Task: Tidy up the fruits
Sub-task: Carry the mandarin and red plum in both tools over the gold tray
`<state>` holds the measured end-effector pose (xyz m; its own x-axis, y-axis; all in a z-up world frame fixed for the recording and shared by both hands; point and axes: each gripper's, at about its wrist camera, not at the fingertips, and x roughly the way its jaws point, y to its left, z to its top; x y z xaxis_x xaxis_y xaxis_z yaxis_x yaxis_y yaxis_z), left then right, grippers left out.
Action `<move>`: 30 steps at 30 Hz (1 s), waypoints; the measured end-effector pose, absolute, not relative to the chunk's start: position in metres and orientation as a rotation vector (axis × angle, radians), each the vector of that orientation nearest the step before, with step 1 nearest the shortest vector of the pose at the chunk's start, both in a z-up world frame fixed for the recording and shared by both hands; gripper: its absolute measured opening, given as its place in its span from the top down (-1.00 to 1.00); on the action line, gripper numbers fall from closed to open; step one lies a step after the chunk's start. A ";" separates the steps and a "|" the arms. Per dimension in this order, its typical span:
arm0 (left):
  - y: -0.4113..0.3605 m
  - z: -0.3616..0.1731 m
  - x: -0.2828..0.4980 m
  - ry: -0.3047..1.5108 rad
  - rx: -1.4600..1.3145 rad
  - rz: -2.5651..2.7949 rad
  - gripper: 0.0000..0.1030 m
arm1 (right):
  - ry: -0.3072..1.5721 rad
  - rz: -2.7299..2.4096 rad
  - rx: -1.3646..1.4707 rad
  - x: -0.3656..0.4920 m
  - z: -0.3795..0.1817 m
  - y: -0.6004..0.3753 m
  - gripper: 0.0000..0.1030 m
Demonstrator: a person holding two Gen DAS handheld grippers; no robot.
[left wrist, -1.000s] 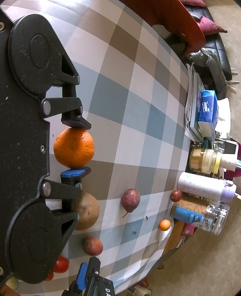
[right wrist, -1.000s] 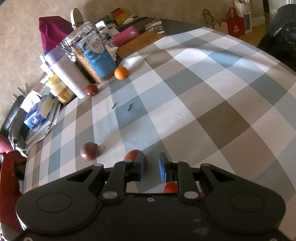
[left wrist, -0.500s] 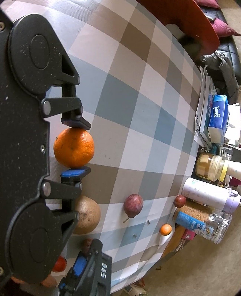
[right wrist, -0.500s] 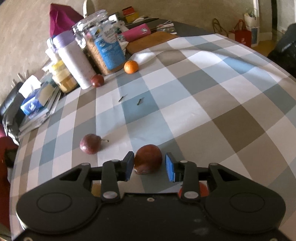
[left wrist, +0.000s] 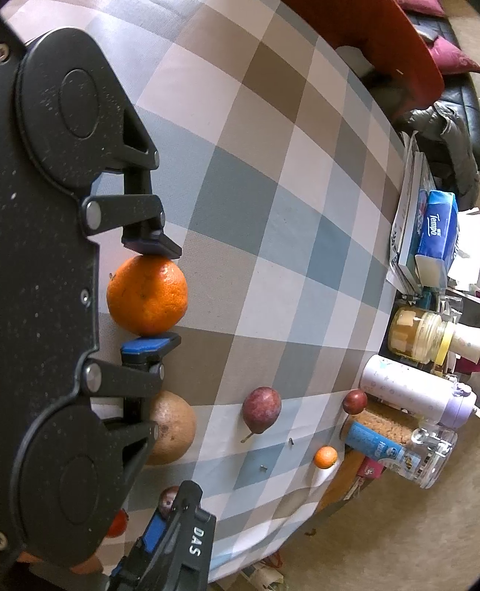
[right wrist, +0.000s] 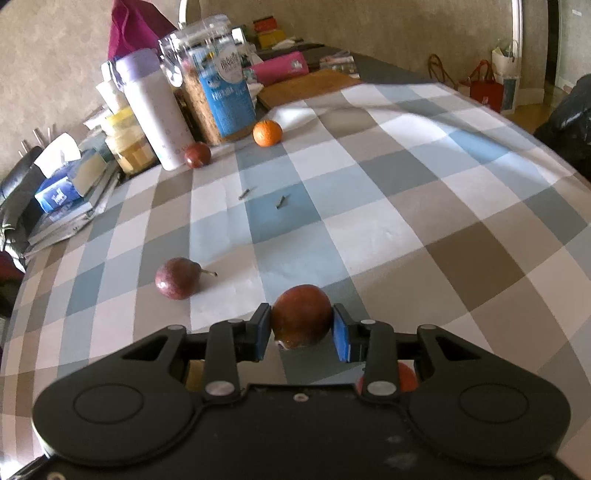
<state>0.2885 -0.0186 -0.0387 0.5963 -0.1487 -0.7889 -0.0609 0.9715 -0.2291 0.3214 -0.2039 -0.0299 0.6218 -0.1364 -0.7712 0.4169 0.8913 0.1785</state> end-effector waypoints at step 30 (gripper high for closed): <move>-0.035 0.011 0.253 0.723 -0.116 -0.113 0.02 | 0.620 -0.104 0.328 0.268 0.036 -0.187 0.28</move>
